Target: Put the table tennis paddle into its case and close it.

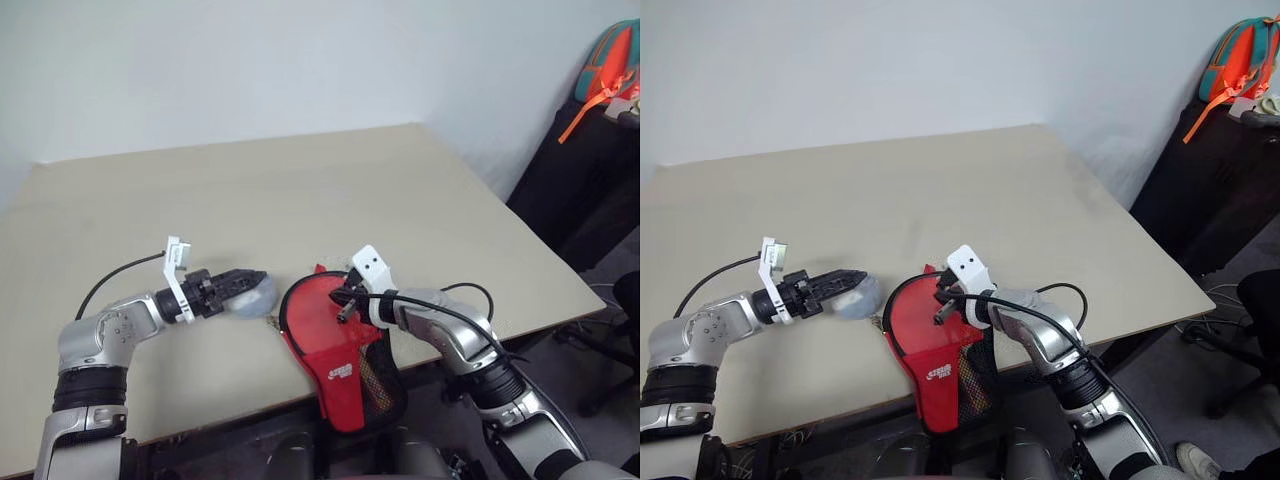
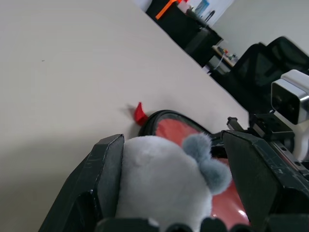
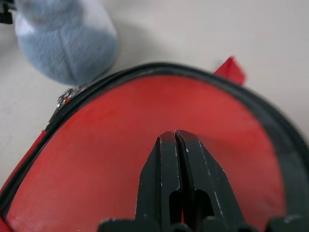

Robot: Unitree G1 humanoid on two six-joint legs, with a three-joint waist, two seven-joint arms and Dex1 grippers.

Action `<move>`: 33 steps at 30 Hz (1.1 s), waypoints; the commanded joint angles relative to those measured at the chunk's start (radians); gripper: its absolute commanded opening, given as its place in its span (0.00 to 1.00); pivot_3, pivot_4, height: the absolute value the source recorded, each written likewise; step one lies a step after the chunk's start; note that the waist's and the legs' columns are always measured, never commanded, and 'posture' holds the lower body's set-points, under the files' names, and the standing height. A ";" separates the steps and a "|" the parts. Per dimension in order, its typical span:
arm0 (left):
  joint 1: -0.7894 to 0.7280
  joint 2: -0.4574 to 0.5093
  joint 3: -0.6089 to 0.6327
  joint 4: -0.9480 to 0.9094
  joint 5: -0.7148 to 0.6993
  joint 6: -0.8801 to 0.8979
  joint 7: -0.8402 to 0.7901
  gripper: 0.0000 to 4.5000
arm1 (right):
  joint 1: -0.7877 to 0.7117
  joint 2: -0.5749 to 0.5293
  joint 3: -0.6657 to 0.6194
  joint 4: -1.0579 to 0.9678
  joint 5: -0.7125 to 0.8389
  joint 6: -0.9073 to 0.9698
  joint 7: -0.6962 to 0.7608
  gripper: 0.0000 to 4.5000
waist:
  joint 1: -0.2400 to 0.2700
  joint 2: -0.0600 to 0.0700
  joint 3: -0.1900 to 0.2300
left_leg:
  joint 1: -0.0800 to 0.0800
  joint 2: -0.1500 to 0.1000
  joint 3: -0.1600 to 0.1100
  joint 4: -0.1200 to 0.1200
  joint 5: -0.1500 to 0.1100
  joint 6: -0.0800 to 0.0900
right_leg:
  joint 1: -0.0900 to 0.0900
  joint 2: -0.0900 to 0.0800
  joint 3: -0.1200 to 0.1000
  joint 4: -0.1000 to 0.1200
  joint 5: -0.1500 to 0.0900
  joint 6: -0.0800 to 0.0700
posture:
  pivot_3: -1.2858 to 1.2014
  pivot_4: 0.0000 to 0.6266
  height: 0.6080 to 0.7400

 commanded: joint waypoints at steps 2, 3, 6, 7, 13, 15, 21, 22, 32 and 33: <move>-0.015 0.011 0.025 0.034 0.017 -0.019 -0.011 0.76 | 0.013 0.013 0.005 0.003 -0.027 -0.026 0.013 0.01 | 0.000 0.000 0.000 | 0.000 0.000 0.000 0.000 0.000 0.000 | 0.000 0.000 0.000 0.000 0.000 0.000 | 0.52 0.00 0.81; -0.013 0.010 0.024 0.037 0.019 -0.022 -0.013 0.76 | 0.016 0.016 0.005 0.006 -0.028 -0.026 0.014 0.01 | 0.000 -0.001 -0.001 | 0.000 0.000 0.000 0.000 0.000 0.000 | 0.000 0.000 0.000 0.000 0.000 0.000 | 0.52 0.00 0.81; -0.007 0.005 0.029 0.032 0.018 -0.023 -0.012 0.76 | 0.021 0.020 0.004 0.011 -0.038 -0.025 0.019 0.01 | 0.000 -0.002 -0.002 | 0.000 0.000 0.000 0.000 0.000 0.000 | 0.000 0.000 0.000 0.000 0.000 0.000 | 0.52 0.00 0.81; -0.009 0.005 0.040 0.028 0.010 -0.017 -0.008 0.76 | 0.022 0.021 0.003 0.013 -0.042 -0.026 0.021 0.01 | 0.000 -0.002 -0.002 | 0.000 0.000 0.000 0.000 0.000 0.000 | 0.000 0.000 0.000 0.000 0.000 0.000 | 0.52 0.00 0.81; -0.069 0.029 0.130 0.079 -0.037 0.012 0.003 0.76 | 0.025 0.026 0.002 0.014 -0.053 -0.023 0.029 0.01 | 0.000 -0.003 -0.003 | 0.000 0.001 0.000 0.001 0.000 0.000 | 0.000 0.000 0.000 0.001 0.000 0.000 | 0.52 0.00 0.81; -0.091 0.032 0.153 0.098 -0.039 0.023 0.014 0.76 | 0.025 0.029 0.001 0.014 -0.055 -0.022 0.032 0.01 | 0.000 -0.003 -0.003 | 0.000 0.001 0.000 0.001 0.000 0.000 | 0.000 0.000 0.000 0.001 0.000 0.000 | 0.52 0.00 0.81; -0.072 -0.001 0.152 0.077 -0.032 0.048 0.030 0.76 | 0.024 0.036 0.000 0.010 -0.061 -0.019 0.035 0.01 | 0.000 -0.003 -0.003 | 0.000 0.001 0.000 0.001 0.000 0.000 | 0.000 0.000 0.000 0.001 0.000 0.000 | 0.52 0.00 0.81; -0.064 -0.010 0.150 0.068 -0.033 0.055 0.032 0.76 | 0.024 0.037 -0.001 0.009 -0.062 -0.018 0.036 0.01 | -0.001 -0.003 -0.003 | 0.000 0.001 0.000 0.001 0.000 0.000 | 0.000 0.000 0.000 0.001 0.000 0.000 | 0.52 0.00 0.81; 0.028 -0.084 0.099 -0.001 -0.011 0.054 0.031 0.76 | 0.023 0.047 -0.012 0.005 -0.073 -0.007 0.040 0.01 | 0.000 -0.004 -0.004 | 0.000 0.001 0.000 0.002 0.000 0.000 | 0.000 0.000 0.000 0.002 0.000 -0.001 | 0.52 0.00 0.81; 0.041 -0.092 0.090 -0.014 -0.010 0.057 0.034 0.76 | 0.023 0.046 -0.012 0.005 -0.073 -0.007 0.043 0.01 | 0.000 -0.004 -0.004 | 0.000 0.001 0.000 0.002 0.000 0.000 | 0.000 0.000 0.000 0.002 0.000 -0.001 | 0.52 0.00 0.81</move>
